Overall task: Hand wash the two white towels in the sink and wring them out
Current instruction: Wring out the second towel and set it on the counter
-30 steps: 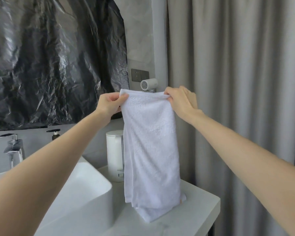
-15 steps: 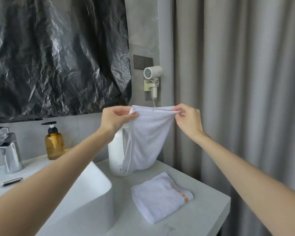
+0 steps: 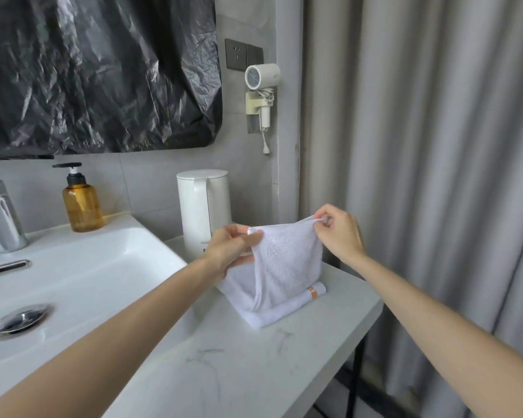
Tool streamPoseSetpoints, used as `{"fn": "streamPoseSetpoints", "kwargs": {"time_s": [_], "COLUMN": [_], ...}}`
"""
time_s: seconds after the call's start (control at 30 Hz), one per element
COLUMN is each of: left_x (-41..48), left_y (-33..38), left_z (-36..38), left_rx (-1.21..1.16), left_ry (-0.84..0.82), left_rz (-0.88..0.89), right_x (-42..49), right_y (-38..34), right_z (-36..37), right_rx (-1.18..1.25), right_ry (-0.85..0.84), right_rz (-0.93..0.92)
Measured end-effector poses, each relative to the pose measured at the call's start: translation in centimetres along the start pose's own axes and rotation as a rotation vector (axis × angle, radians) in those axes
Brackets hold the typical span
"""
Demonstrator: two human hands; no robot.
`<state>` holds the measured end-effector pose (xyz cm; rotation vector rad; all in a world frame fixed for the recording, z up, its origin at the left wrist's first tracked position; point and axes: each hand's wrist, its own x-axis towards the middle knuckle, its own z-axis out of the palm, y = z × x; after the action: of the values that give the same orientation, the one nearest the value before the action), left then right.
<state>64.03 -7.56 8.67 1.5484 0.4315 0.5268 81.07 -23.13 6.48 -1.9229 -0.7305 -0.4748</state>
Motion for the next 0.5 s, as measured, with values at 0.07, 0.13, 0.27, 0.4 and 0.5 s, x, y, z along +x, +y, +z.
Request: {"fn": "streamPoseSetpoints", "kwargs": {"time_s": [0.07, 0.13, 0.27, 0.4, 0.5], "left_x": [1.5, 3.6, 6.8, 8.6, 8.3], "left_y": [-1.5, -3.0, -5.5, -8.2, -9.6], "left_z": [-0.6, -1.3, -2.4, -2.9, -2.5], "left_rx": [0.026, 0.075, 0.234, 0.337, 0.599], "left_ry": [0.075, 0.168, 0.399, 0.390, 0.247], "left_rz": [-0.021, -0.026, -0.058, -0.103, -0.091], "right_x": [0.6, 1.6, 3.2, 3.1, 2.9], "right_y": [0.5, 0.9, 1.3, 2.1, 3.0], "right_z": [1.4, 3.3, 8.1, 11.2, 11.7], "right_rx": [0.006, 0.041, 0.080, 0.119, 0.109], "right_ry": [-0.117, -0.209, -0.332, -0.488, -0.537], "right_rz": [0.016, 0.020, 0.027, 0.045, 0.045]}}
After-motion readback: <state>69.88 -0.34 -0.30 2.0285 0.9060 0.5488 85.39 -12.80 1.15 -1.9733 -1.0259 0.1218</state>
